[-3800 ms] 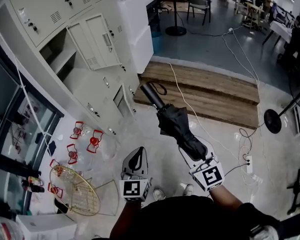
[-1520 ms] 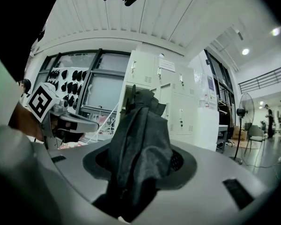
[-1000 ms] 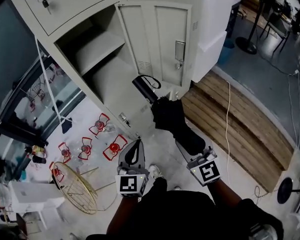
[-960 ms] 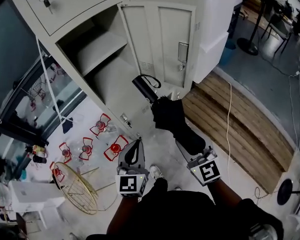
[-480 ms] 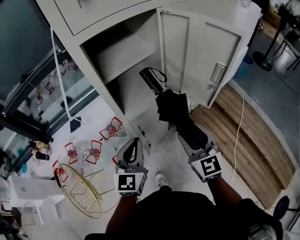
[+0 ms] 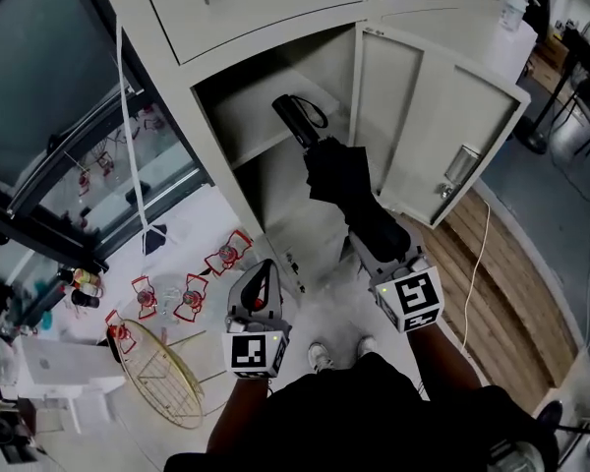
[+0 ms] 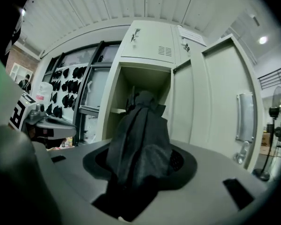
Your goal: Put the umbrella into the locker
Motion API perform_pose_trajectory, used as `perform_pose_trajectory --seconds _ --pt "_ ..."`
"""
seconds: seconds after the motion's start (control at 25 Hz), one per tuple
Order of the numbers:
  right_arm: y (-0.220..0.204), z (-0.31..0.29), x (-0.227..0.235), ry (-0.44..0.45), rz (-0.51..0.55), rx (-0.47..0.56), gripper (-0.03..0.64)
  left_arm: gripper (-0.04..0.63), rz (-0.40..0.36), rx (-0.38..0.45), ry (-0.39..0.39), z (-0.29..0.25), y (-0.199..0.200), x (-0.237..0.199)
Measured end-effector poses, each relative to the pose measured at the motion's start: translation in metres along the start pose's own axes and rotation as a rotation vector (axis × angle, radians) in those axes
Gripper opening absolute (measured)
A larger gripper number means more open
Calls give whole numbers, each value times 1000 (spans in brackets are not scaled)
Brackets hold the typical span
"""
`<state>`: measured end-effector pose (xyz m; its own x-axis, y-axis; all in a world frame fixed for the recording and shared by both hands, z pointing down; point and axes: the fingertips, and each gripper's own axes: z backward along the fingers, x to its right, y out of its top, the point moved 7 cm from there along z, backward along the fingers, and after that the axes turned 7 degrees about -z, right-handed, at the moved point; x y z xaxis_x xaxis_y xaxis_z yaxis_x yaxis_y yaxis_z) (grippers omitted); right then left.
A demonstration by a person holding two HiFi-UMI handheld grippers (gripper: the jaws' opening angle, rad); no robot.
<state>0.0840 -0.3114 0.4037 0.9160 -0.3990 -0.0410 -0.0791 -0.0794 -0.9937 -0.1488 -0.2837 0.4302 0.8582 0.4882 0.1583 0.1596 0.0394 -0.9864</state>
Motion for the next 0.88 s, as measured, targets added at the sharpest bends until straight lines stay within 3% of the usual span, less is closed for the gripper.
perform_pose_trajectory --seconds 0.64,0.88 --pt "68 -114 15 126 7 55 213 -3 10 -6 119 -16 4 -3" --pt "98 -160 16 166 14 22 213 -3 21 12 164 -18 7 -1"
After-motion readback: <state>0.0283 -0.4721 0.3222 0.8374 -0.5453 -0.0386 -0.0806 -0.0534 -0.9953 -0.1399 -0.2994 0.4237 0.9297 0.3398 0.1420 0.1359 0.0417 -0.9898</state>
